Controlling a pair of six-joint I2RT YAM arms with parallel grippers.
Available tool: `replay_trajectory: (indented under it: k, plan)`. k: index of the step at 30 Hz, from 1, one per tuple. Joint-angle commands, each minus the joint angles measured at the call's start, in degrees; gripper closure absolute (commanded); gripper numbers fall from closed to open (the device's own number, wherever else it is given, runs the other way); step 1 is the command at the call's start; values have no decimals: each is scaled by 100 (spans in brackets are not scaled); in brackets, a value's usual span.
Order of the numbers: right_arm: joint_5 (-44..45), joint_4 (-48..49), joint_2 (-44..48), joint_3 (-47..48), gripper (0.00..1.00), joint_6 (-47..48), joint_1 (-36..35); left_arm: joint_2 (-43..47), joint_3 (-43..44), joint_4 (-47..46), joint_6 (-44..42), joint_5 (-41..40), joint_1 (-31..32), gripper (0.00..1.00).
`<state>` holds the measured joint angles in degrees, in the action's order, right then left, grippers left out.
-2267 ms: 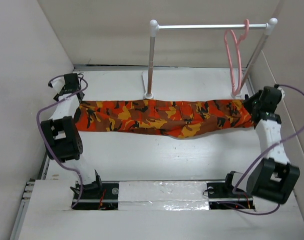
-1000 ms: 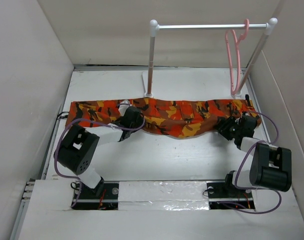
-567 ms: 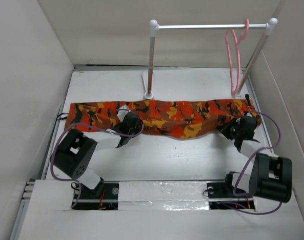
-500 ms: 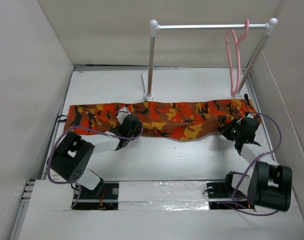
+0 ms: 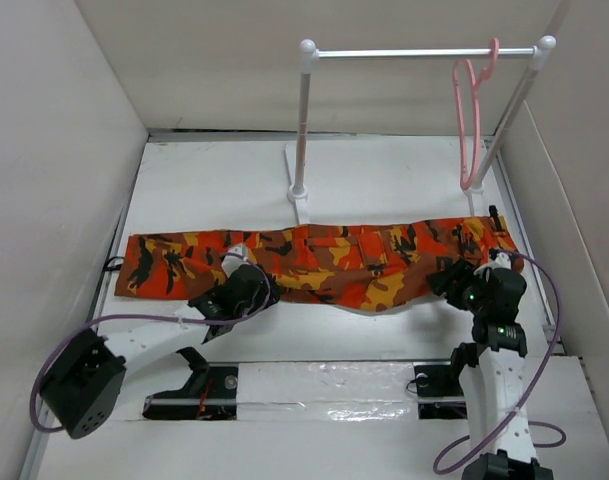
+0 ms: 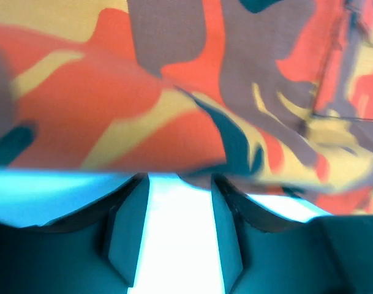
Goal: Place the trousers on the hanger
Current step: Fold the trousers at the center of the board.
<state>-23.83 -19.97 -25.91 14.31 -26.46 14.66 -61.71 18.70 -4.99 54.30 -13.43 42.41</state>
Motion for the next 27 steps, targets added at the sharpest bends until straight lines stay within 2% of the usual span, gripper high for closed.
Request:
replay_trajectory:
  k: [1, 2, 3, 7, 8, 10, 11, 14, 17, 20, 22, 27]
  plan:
    - [-166, -632, 245, 28, 31, 80, 20, 791, -103, 534, 89, -37, 48, 56]
    - [-122, -492, 175, 81, 20, 10, 20, 958, -42, 683, 63, -45, 48, 55]
    - [105, -438, 70, 168, 17, -52, 20, 1107, 2, 797, -7, -37, 100, 55]
    - [905, -70, -703, 695, 10, -123, 195, 1679, 265, 904, -174, -159, 433, 57]
    - [1037, 70, -1035, 801, 8, -140, 439, 1689, 388, 869, -192, -221, 530, 58]
    - [1144, 316, -1336, 951, 7, -166, 809, 1514, 563, 790, -262, -501, 906, 61]
    - [953, 666, -1651, 943, 7, -228, 1272, 1261, 652, 694, -271, -711, 1048, 63]
    - [705, 1185, -2136, 951, 7, -351, 1873, 768, 967, 544, -262, -1029, 1679, 67]
    - [583, 1460, -2777, 1004, 7, -413, 2461, 56, 1275, 245, -280, -1311, 2181, 76]
    - [239, 1853, -3288, 952, 6, -465, 3094, -516, 1548, 52, -341, -1531, 2403, 81]
    - [-112, 2337, -3516, 820, 6, -702, 3298, -788, 1628, -80, -412, -1505, 2403, 83]
    - [19, 3260, -4290, 706, 6, -1220, 3298, -851, 1593, -274, -561, -1575, 2456, 83]
